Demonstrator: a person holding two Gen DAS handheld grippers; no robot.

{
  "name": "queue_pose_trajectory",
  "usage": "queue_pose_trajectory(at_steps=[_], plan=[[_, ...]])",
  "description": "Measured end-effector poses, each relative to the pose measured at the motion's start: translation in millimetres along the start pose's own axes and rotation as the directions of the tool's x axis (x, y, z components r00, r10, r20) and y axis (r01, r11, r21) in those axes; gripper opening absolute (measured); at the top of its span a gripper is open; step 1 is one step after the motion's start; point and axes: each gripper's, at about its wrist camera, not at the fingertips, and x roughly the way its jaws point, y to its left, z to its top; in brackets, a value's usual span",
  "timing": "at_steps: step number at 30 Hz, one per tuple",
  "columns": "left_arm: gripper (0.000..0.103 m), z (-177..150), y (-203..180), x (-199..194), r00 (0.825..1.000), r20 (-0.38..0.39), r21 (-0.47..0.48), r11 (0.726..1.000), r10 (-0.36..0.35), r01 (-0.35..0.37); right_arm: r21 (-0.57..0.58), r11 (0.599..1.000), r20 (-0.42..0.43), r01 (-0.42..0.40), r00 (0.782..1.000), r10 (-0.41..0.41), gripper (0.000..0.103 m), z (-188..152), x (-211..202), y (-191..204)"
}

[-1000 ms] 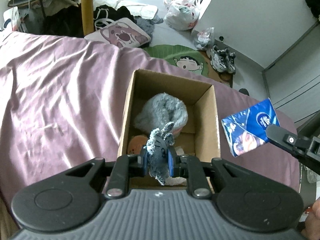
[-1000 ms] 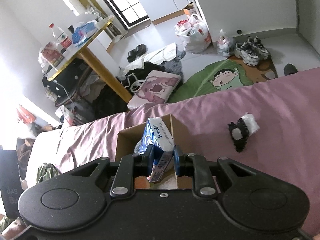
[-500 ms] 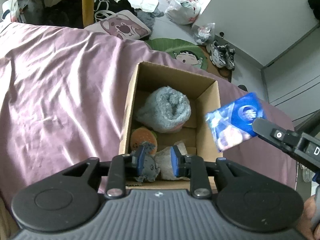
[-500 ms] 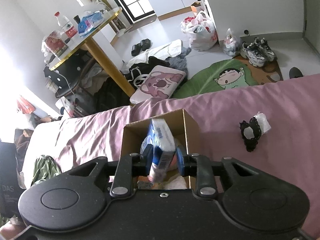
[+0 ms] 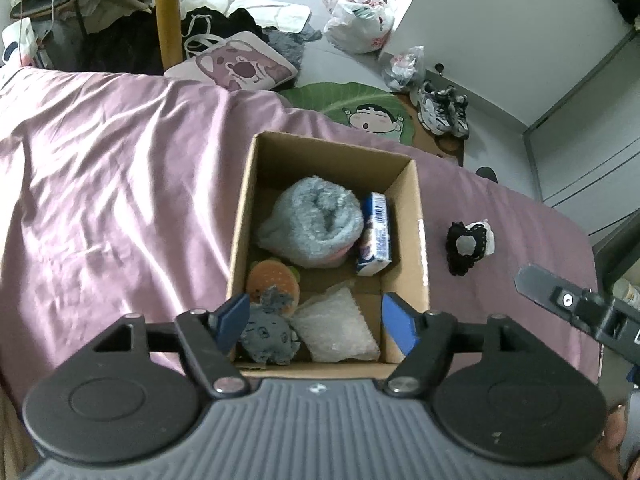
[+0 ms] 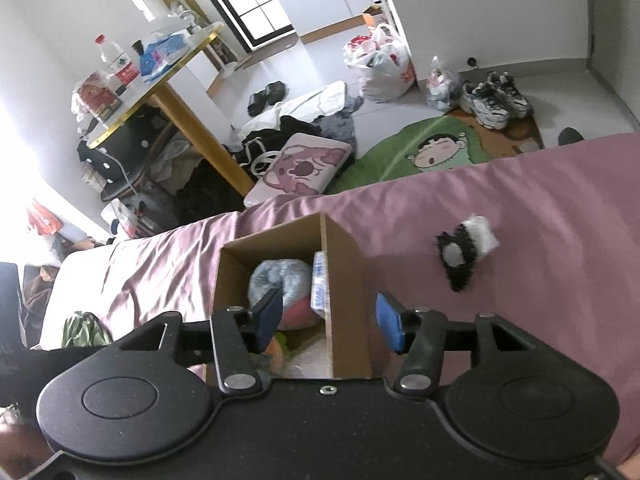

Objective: Organize soft objects
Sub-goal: 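Open both grippers in the box and withdraw toward the black-white plush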

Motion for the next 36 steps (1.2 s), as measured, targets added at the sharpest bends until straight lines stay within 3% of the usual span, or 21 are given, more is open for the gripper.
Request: queue_pose_trajectory(at_steps=[8,10,36], plan=[[0.081,-1,-24,0,1.0,0.02,0.01,1.0,0.009,-0.009,0.032,0.999,0.019,-0.002,1.0,0.002,0.079,0,-11,-31],[0.082,0,-30,-1,1.0,0.023,0.013,1.0,0.011,-0.011,0.037,0.999,0.024,-0.006,1.0,0.005,0.081,1,-13,-38],[0.083,2,-124,25,0.999,0.018,0.097,0.994,0.042,-0.043,0.124,0.992,0.033,-0.025,0.999,0.021,0.081,15,-22,-137]])
